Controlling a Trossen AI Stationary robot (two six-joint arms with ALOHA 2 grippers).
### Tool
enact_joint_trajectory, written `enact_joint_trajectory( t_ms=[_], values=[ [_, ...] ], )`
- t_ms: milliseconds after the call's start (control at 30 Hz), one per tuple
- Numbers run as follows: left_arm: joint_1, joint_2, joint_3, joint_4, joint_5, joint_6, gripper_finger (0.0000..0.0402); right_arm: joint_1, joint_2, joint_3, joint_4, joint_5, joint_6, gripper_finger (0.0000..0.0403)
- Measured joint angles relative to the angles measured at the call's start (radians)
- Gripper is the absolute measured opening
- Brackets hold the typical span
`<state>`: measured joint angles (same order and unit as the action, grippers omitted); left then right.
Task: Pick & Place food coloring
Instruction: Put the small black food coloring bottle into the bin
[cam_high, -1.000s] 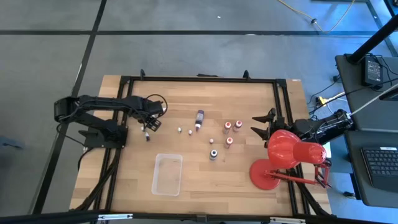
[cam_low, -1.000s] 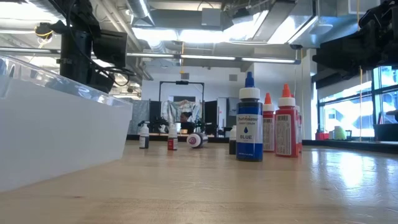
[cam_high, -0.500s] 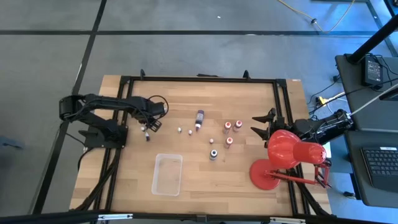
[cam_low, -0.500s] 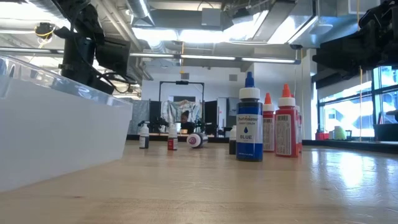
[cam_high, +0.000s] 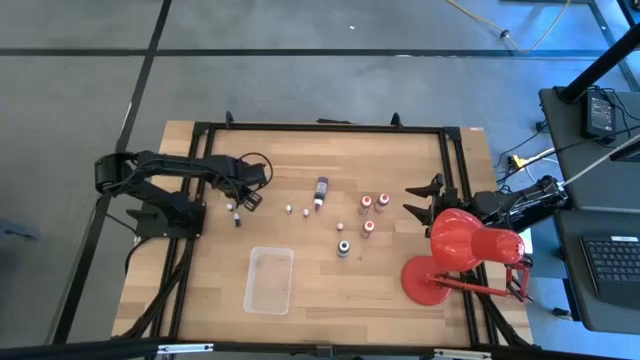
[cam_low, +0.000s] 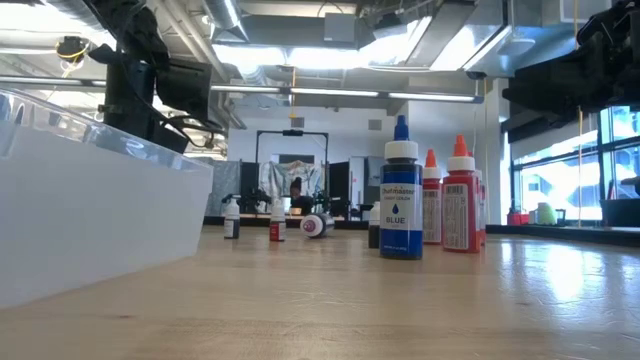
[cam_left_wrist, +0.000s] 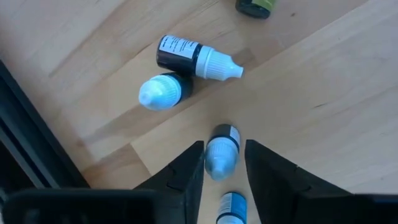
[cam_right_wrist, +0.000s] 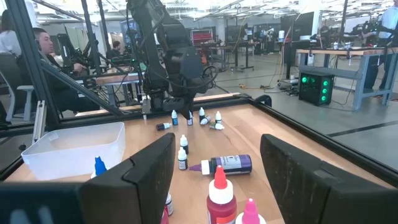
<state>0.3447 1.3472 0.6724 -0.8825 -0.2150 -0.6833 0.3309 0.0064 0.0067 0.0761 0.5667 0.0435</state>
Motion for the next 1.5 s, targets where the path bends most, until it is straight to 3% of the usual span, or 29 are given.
enact_joint_trajectory(
  t_ms=[333,533,733,867,1000,1133,1500],
  values=[
    [-0.02,-0.012,0.003,-0.013,-0.001,0.11,0.0058,0.0,0.0,0.0,0.0,0.0,-0.001,0.0239],
    [-0.075,-0.043,0.115,-0.088,-0.046,0.151,0.0057,0.0,0.0,0.0,0.0,0.014,-0.001,0.0239],
    [-0.198,-0.057,0.264,-0.095,0.005,0.313,0.0057,0.0,0.0,0.0,0.0,0.016,-0.003,0.0239],
    [-0.323,-0.057,0.293,-0.061,0.05,0.443,0.0057,0.0,0.0,0.0,0.0,0.016,-0.003,0.0239],
    [-0.434,-0.057,0.311,-0.047,0.086,0.413,0.0057,0.0,0.0,0.0,0.0,0.016,-0.007,0.0239],
    [-0.531,-0.057,0.323,-0.03,0.037,0.386,0.0057,0.0,0.0,0.0,0.0,0.017,-0.044,0.0239],
    [-0.693,-0.057,0.328,0.085,0.058,0.262,0.0057,0.0,0.0,0.0,0.0,0.017,-0.049,0.0239]
  ],
)
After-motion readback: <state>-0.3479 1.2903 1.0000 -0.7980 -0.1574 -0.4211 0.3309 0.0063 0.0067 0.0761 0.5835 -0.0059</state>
